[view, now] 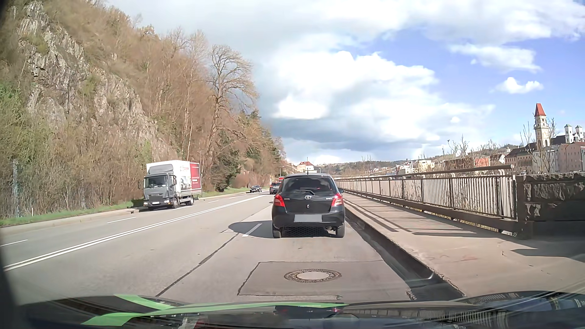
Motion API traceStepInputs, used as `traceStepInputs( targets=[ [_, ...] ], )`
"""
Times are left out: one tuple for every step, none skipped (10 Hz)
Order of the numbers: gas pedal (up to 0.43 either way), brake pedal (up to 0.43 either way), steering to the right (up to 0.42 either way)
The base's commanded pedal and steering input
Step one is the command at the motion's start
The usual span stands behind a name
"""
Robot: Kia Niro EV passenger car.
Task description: Follow the waypoints while adhering to traffic rules and regulations
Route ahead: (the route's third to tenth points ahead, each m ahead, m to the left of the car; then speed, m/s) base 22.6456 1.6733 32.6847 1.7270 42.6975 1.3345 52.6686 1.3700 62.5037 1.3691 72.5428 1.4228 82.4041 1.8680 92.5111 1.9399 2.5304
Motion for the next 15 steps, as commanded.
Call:
traceStepInputs(
  targets=[
    [0.0,0.043,-0.002],
    [0.0,0.037,-0.001],
    [0.0,0.037,-0.001],
    [0.0,0.024,-0.002],
    [0.0,0.006,-0.001],
    [0.0,0.0,-0.002],
    [0.0,0.0,-0.001],
    [0.0,0.0,-0.001],
    [0.0,0.0,-0.001],
    [0.0,0.0,-0.002],
    [0.0,0.0,-0.004],
    [0.0,0.0,-0.004],
    [0.0,0.0,-0.005],
    [0.0,0.0,-0.005],
    [0.0,0.0,-0.005]
  ],
)
